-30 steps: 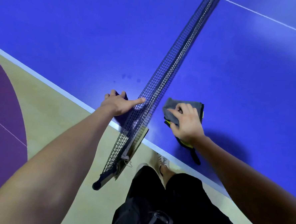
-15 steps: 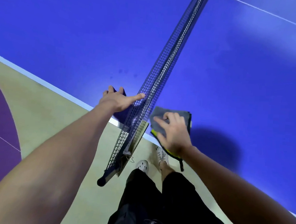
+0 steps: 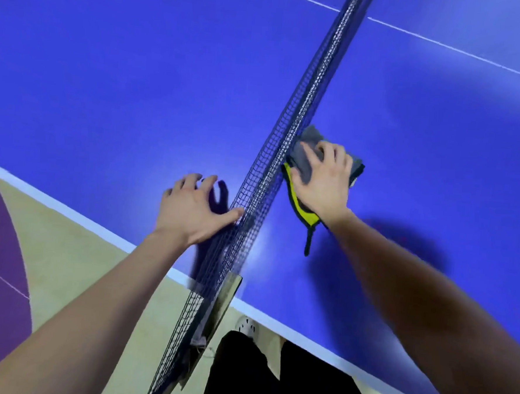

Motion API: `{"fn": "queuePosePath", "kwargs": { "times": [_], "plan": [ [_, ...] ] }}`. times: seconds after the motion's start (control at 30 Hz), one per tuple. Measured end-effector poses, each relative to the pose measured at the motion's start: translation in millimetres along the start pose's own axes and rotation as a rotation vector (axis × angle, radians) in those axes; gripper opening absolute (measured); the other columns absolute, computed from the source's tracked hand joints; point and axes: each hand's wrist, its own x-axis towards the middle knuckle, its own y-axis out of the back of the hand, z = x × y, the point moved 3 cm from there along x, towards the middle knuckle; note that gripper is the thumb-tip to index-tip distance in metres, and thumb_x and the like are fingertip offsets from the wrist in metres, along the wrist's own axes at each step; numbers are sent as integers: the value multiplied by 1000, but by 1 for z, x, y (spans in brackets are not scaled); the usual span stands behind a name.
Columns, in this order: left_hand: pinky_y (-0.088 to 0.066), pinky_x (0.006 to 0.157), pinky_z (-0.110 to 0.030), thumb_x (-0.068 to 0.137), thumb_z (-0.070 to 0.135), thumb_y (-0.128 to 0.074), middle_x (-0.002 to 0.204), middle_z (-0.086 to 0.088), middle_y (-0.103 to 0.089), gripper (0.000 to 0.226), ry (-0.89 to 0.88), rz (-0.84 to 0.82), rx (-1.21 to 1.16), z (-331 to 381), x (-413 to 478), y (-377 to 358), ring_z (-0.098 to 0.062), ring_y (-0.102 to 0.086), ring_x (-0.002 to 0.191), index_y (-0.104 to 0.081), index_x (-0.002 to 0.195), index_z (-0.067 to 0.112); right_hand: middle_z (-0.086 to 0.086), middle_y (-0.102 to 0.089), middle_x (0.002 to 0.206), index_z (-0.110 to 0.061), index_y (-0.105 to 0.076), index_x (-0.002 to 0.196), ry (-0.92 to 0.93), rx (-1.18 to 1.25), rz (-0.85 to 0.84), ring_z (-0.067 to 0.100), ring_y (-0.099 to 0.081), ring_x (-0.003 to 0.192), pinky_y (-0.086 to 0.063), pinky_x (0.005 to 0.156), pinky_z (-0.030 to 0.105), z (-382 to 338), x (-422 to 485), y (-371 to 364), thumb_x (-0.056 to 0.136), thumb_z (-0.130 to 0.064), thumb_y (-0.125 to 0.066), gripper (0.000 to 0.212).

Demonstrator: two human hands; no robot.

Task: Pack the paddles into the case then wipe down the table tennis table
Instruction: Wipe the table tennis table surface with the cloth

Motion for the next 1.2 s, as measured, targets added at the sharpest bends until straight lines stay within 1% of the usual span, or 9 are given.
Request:
{"fn": "queuePosePath", "kwargs": {
  "times": [0.2,0.3,0.37,0.57,0.7,0.83,0.97,1.07,1.2],
  "plan": [
    [-40,120,-56,64,99,-49,167,-10,-38,120,10,-62,-158,53,81,17,-28,-33,156,-35,163,31,9,-58,144,-25,-63,149,622,245,-360,39,-52,129,-39,110,54,-59,-139,9,101,-53,-61,55],
    [-35,121,-60,53,94,-44,172,-9,-27,127,20,-141,-62,54,110,27,-31,-25,159,-27,165,37,7,-62,141,-29,-63,151,928,272,-423,34,-56,125,-42,106,51,-41,-106,2,103,-53,-61,54],
    [-28,124,-63,50,97,-40,177,-6,-15,131,38,-221,17,41,121,28,-31,-15,163,-21,167,41,9,-65,134,-27,-69,144,857,235,-279,35,-61,118,-46,100,51,-17,-44,-8,104,-55,-64,49],
    [-28,127,-57,51,101,-36,180,0,1,135,44,-360,13,27,128,29,-30,0,166,-12,170,42,10,-56,135,-24,-63,144,10,-9,-8,39,-51,126,-42,104,54,35,117,-15,100,-51,-60,53],
    [-31,124,-57,51,97,-33,180,0,0,132,11,-439,42,28,136,40,-32,-3,166,-12,170,42,16,-58,138,-17,-66,143,118,87,-52,43,-52,127,-43,104,57,-6,51,-2,97,-44,-68,54],
    [-30,124,-55,61,91,-34,180,-2,1,122,-25,-485,56,25,139,41,-34,-4,165,-11,170,41,9,-56,150,-26,-58,156,586,192,-435,36,-48,137,-38,113,53,-52,-81,12,99,-47,-59,61],
    [-35,120,-55,53,95,-26,180,-4,-1,128,-39,-454,76,25,137,37,-36,-4,165,-13,169,41,1,-57,156,-32,-60,154,880,163,-441,33,-55,138,-43,107,50,-26,-25,9,105,-53,-56,54],
    [-37,119,-55,53,96,-24,179,-2,-4,128,-42,-426,72,22,137,33,-34,-5,164,-14,168,41,8,-56,155,-30,-61,151,513,70,-215,40,-50,145,-42,106,56,20,88,-2,107,-58,-48,53],
    [-38,120,-55,53,96,-26,180,0,0,129,-18,-406,69,25,133,32,-32,-2,165,-11,169,42,14,-45,167,-15,-52,159,65,1,-104,38,-28,163,-20,132,62,55,171,-24,107,-49,-53,62]
  ]
}}
